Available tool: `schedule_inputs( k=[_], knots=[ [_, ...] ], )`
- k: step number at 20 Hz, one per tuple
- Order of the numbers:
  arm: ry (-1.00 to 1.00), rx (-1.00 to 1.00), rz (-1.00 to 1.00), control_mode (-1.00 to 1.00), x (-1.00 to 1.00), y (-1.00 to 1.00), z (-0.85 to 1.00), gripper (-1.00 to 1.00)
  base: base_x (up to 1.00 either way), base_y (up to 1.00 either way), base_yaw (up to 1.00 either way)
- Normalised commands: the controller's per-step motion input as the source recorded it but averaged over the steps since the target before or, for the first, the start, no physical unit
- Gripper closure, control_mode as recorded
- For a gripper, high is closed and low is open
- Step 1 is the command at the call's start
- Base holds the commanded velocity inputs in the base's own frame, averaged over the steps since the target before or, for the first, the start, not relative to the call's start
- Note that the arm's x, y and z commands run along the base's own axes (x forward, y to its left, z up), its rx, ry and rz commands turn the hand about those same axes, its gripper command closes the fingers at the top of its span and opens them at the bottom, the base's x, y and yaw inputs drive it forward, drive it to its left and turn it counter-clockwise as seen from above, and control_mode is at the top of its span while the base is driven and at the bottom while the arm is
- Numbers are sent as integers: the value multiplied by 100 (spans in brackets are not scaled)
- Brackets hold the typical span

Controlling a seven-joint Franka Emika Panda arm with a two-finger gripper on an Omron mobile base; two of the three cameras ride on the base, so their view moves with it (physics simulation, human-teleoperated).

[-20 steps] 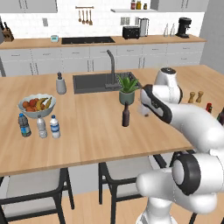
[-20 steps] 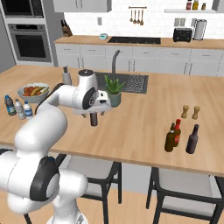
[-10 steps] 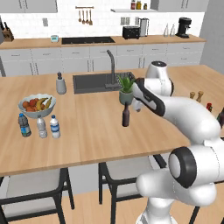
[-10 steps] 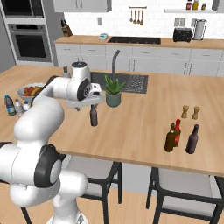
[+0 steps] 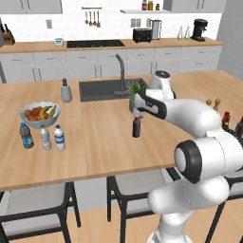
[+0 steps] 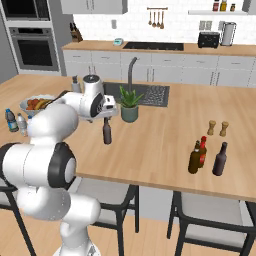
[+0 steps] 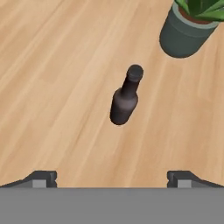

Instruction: Move the plastic bottles in the middle to the plastics group, and the glass bottles in the middle to the glass group.

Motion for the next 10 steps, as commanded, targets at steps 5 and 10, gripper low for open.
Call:
schedule_inputs(
  k=[5, 10],
  knots=[
    [0, 2, -3, -100, 36, 22, -39, -100, 0, 0, 0],
    [0, 0, -2, -100, 24, 10, -48, -100, 0, 0, 0]
  ],
)
